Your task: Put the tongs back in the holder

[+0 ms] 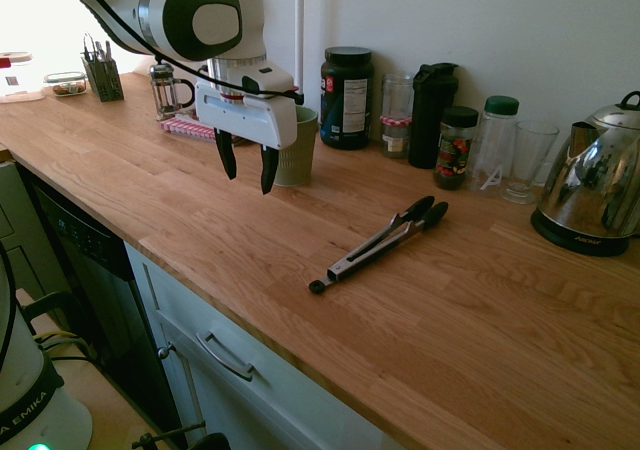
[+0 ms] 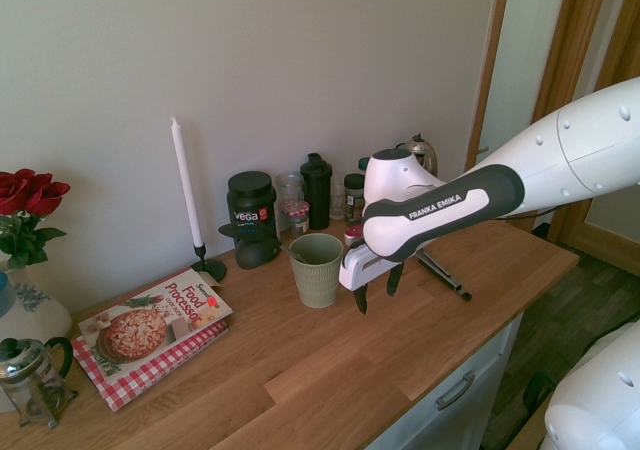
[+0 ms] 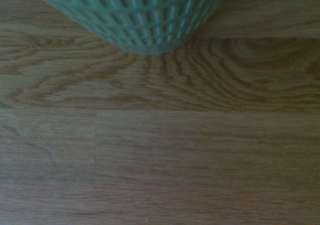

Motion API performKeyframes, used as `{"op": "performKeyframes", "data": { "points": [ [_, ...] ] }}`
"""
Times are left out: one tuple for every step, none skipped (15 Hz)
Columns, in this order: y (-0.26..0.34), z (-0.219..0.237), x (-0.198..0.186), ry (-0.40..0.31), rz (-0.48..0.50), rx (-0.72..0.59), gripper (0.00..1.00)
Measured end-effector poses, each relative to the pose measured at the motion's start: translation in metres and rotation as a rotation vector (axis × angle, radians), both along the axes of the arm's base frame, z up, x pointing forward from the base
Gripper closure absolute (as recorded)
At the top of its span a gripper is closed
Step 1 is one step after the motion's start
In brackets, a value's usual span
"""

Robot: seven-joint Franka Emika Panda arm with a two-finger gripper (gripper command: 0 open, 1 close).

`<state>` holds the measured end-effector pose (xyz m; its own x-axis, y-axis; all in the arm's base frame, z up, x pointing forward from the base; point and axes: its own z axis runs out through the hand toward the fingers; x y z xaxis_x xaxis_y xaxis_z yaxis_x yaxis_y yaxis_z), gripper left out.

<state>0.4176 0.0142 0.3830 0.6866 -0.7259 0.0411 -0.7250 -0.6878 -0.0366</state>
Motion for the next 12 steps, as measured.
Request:
{"op": "performKeyframes", "data": {
  "points": [
    [0.0, -0.001, 0.0, 0.003, -0.002, 0.003, 0.0],
    [-0.001, -0.004, 0.001, 0.009, -0.005, 0.008, 0.0],
    [-0.004, 0.0, 0.005, 0.007, -0.007, 0.011, 0.0],
    [-0.011, 0.009, 0.011, 0.001, -0.01, 0.015, 0.0],
    [-0.023, 0.025, 0.018, -0.006, -0.015, 0.021, 0.0],
    [-0.038, 0.043, 0.023, -0.015, -0.023, 0.026, 0.0],
    [-0.055, 0.062, 0.027, -0.023, -0.033, 0.032, 0.0],
    [-0.073, 0.079, 0.03, -0.035, -0.043, 0.035, 0.0],
    [-0.092, 0.092, 0.032, -0.046, -0.053, 0.037, 0.0],
    [-0.111, 0.102, 0.034, -0.055, -0.065, 0.035, 0.0],
    [-0.13, 0.106, 0.037, -0.061, -0.077, 0.033, 0.0],
    [-0.147, 0.104, 0.042, -0.064, -0.083, 0.028, 0.0]
  ]
}}
